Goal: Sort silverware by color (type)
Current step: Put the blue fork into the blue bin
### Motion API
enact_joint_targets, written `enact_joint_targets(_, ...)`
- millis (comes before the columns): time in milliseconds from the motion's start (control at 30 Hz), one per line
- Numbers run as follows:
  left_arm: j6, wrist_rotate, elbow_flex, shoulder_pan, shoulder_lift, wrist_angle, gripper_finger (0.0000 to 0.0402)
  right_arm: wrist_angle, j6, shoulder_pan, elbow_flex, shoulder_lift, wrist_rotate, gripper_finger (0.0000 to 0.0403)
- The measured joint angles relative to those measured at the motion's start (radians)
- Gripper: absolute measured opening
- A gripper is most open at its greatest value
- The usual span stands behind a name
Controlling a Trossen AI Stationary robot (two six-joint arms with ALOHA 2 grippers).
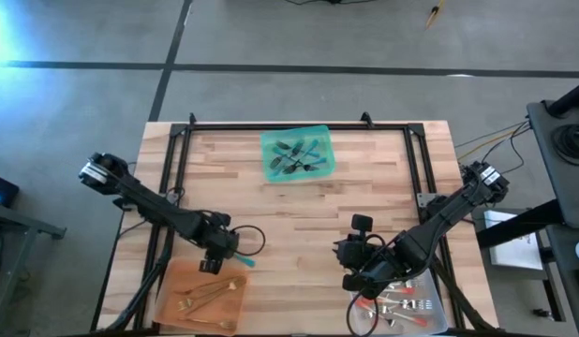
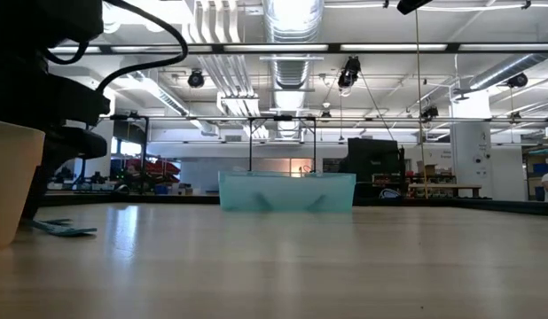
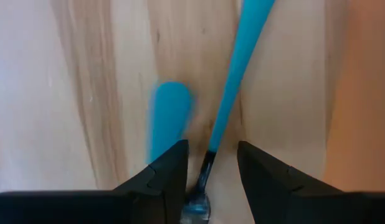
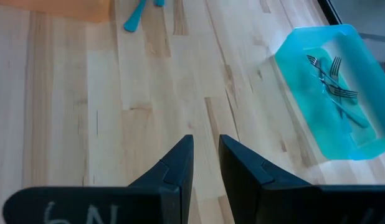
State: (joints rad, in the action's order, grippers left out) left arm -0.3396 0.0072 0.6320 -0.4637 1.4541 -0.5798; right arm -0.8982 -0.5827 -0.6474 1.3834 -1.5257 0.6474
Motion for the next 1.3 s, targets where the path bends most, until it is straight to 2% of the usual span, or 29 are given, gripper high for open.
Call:
enact_joint_targets(233,0.011,-0.046,0.006,0.003,0.054,0.004,0.0121,0.0,0.0,0.0,0.0,0.0,0.0,0.0068)
enact_joint_targets(500,-0.012,-0.034,0.029,0.019,0.051,-0.029,0.005,0.001,0.0,0.0,0.0,0.0,0.0,0.0068)
enact_joint_targets(833,-0.042,-0.026,0.119,0.024,0.057,-0.105,0.001,0.02,0.0,0.0,0.0,0.0,0.0,0.0068)
enact_joint_targets(1200,-0.074,-0.028,0.233,0.023,0.054,-0.191,0.0007,0.022,0.0,0.0,0.0,0.0,0.0,0.0068)
enact_joint_targets(1300,-0.06,-0.078,0.264,0.027,0.053,-0.224,0.0007,0.022,0.0,0.0,0.0,0.0,0.0,0.0068)
